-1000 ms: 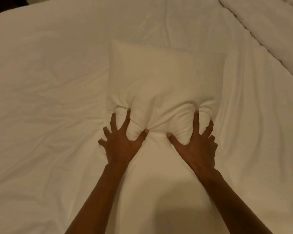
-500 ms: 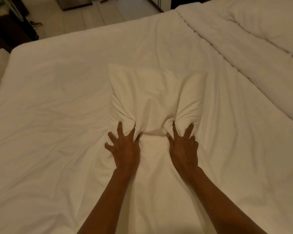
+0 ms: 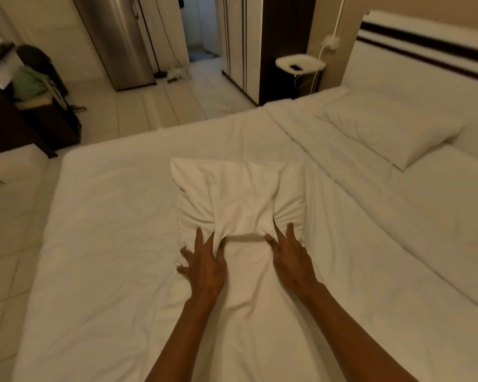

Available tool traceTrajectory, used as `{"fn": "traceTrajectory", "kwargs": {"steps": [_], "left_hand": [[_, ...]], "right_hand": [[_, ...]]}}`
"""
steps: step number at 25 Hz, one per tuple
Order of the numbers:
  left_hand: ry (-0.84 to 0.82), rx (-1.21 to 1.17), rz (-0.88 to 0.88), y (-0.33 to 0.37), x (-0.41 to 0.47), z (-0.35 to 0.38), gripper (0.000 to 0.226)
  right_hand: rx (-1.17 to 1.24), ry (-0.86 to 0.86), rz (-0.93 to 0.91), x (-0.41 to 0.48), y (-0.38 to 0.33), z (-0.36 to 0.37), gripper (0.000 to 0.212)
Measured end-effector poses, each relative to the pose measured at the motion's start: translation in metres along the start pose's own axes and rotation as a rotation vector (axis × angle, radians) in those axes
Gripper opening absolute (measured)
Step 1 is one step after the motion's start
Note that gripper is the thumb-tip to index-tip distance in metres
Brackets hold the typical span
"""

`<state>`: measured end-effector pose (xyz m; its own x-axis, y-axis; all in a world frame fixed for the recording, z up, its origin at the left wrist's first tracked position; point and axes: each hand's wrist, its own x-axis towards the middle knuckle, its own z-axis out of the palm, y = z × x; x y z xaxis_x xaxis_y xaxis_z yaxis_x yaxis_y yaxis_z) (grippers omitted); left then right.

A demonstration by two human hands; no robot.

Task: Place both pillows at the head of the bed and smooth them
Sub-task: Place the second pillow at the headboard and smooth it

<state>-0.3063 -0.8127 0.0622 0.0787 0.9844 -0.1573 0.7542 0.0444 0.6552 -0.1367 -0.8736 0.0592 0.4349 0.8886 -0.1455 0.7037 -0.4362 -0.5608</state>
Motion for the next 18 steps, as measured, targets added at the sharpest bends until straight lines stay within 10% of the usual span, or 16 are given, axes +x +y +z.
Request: {"fn": "traceTrajectory", "kwargs": {"steps": [9, 18], "left_hand": [[0.105, -0.262, 0.112, 0.181, -0.107, -0.134, 0.045], [0.195, -0.304, 0.214, 0.344, -0.153, -0.118, 0.040]], "right_hand": [[-0.207, 0.147, -0.118, -0.075, -0.089, -0.251, 0.055], [-0.288, 0.293, -0.230, -0.077, -0.044, -0.426, 0.052]]}}
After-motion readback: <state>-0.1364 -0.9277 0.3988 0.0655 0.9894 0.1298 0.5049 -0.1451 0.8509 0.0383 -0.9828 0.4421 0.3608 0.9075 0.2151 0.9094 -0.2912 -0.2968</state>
